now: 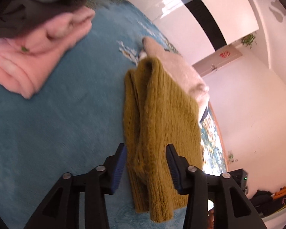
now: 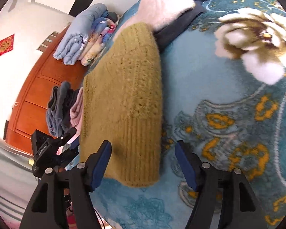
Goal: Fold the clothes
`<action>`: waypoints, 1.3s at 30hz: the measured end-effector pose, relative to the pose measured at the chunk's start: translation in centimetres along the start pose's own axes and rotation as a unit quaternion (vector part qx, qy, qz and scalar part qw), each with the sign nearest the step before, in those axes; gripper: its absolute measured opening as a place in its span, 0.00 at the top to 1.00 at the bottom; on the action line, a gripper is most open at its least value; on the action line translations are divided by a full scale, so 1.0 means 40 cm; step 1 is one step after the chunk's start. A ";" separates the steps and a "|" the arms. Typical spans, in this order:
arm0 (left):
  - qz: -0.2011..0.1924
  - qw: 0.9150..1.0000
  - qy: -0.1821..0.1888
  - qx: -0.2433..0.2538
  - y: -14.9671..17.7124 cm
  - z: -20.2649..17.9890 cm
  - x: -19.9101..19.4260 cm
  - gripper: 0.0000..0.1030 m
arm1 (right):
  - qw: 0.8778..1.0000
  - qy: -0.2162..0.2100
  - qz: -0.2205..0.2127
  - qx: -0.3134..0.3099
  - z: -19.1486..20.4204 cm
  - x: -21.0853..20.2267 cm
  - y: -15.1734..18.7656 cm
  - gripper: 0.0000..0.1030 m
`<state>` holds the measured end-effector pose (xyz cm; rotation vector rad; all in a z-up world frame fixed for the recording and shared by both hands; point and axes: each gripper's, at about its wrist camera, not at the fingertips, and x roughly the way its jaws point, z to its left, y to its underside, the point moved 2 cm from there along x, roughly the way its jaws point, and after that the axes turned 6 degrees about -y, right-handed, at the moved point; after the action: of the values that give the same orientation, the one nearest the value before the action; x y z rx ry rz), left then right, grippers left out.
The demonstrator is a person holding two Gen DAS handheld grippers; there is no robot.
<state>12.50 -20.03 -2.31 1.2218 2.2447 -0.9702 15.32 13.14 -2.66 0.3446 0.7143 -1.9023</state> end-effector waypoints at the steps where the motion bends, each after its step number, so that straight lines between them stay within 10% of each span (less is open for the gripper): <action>1: -0.004 1.000 -0.001 -0.002 -0.003 0.004 -0.004 0.49 | 1.000 -0.007 -0.003 0.006 -0.002 0.006 0.002 0.32; 5: -0.006 1.000 -0.001 -0.017 -0.011 0.021 0.000 0.45 | 0.999 -0.032 -0.014 0.018 0.008 0.027 0.012 0.36; 7: -0.002 1.000 -0.008 -0.026 -0.018 0.032 0.006 0.44 | 0.999 -0.034 -0.009 0.020 0.018 0.036 0.012 0.70; 10: 0.005 0.999 -0.018 -0.035 -0.017 0.039 0.019 0.44 | 0.998 -0.052 -0.013 0.031 0.018 0.016 -0.009 0.74; 28: 0.073 0.997 0.026 -0.014 -0.174 -0.025 0.225 0.28 | 0.995 0.042 -0.060 0.062 -0.185 -0.201 -0.302 0.75; 39: 0.220 0.966 0.131 -0.026 -0.209 -0.102 0.396 0.04 | 0.994 0.038 -0.081 0.058 -0.194 -0.242 -0.295 0.68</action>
<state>-3.11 -11.24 -6.32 1.8109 2.0262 -0.6015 8.25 28.50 0.24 0.4466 0.7016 -2.0992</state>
